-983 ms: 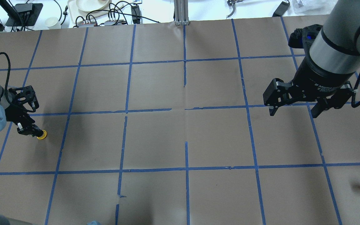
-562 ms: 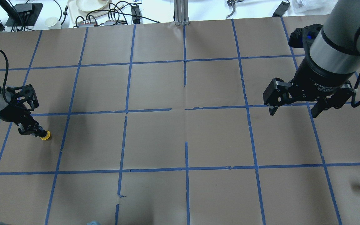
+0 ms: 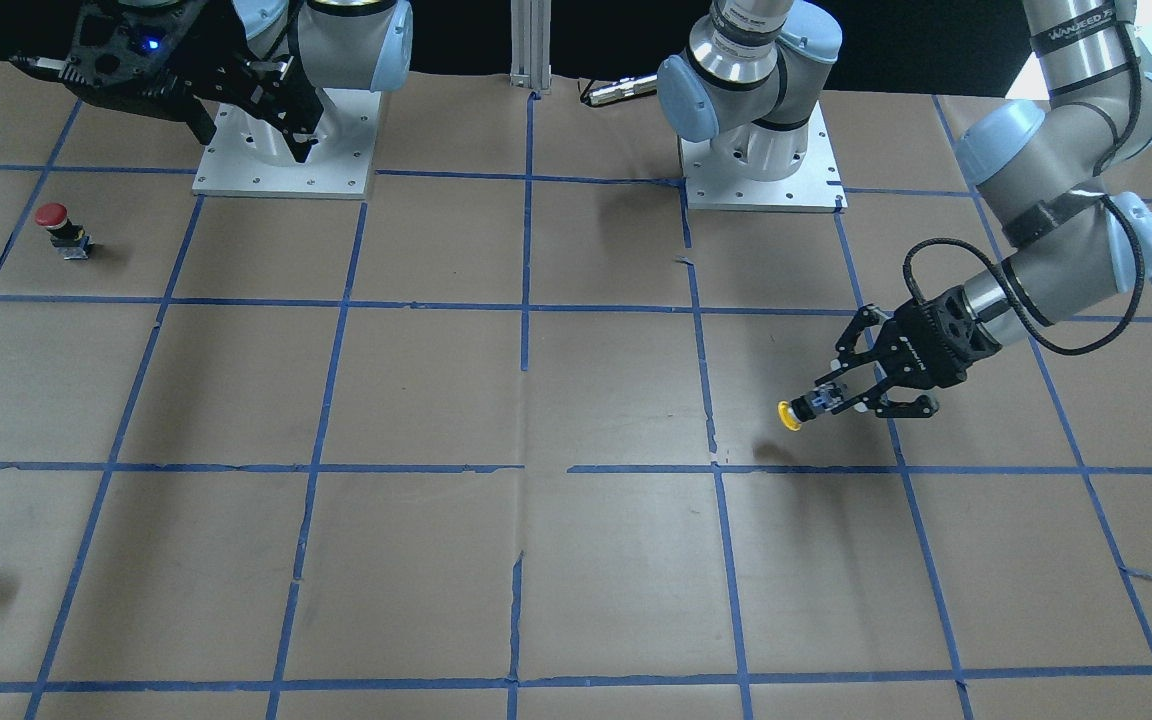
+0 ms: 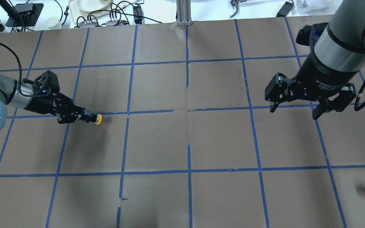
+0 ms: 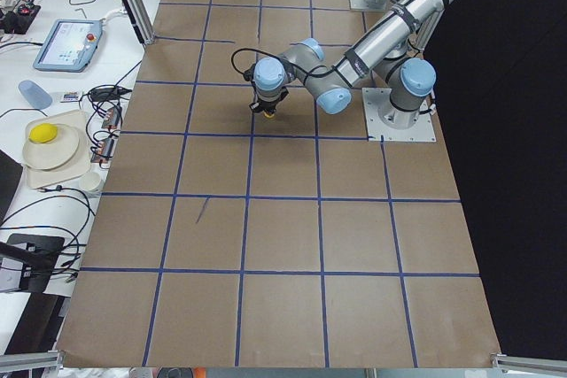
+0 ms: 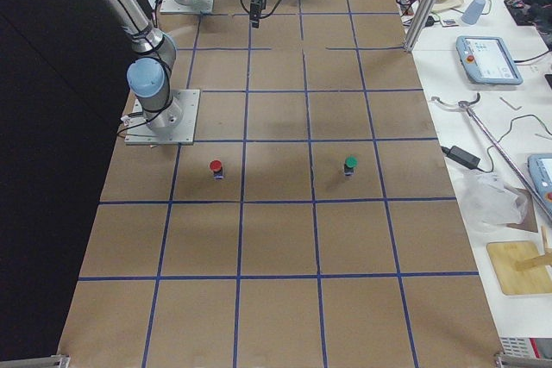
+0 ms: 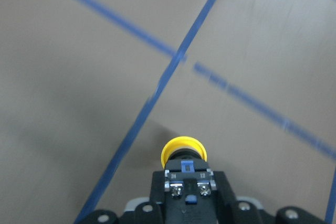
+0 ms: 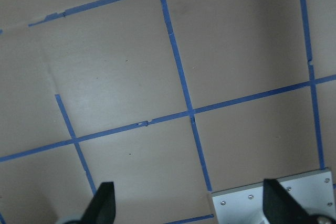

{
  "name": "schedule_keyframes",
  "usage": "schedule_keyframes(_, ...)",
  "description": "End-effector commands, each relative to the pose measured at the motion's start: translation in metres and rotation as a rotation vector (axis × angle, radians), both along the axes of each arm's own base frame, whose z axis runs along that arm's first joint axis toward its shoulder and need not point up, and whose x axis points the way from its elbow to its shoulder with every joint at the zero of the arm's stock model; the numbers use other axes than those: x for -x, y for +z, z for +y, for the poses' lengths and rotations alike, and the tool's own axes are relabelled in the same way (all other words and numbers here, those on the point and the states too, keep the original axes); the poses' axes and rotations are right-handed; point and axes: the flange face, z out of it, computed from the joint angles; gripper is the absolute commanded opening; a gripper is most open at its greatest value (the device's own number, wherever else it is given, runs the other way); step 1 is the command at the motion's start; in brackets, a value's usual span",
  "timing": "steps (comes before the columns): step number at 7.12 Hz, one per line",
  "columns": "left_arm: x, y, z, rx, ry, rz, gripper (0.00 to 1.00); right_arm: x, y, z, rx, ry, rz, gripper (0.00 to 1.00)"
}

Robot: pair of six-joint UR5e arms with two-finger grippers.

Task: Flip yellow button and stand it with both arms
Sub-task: 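Raise the yellow button toward the right gripper while the right gripper approaches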

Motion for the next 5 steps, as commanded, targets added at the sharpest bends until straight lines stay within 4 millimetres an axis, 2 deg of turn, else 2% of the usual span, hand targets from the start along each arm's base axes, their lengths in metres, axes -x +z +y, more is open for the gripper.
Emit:
schedule_keyframes(1,0.075,-0.010,0.001,-0.013,0.093,0.373,0.20,0.013,0.006,-0.012,-0.003,-0.211,-0.157,1.00)
schedule_keyframes(2,0.108,-0.010,-0.001,-0.001,0.086,0.491,0.20,0.033,0.014,-0.019,0.006,-0.312,-0.247,1.00)
schedule_keyframes(3,0.133,-0.011,-0.004,-0.010,0.139,0.667,0.20,0.045,0.016,-0.026,0.005,-0.396,-0.311,1.00)
schedule_keyframes(4,0.170,-0.016,0.000,-0.025,0.145,0.808,0.20,0.043,0.014,-0.035,-0.007,-0.437,-0.401,1.00)
schedule_keyframes(5,0.213,-0.007,0.004,-0.027,0.129,0.946,0.20,0.037,0.012,-0.045,-0.018,-0.449,-0.502,1.00)
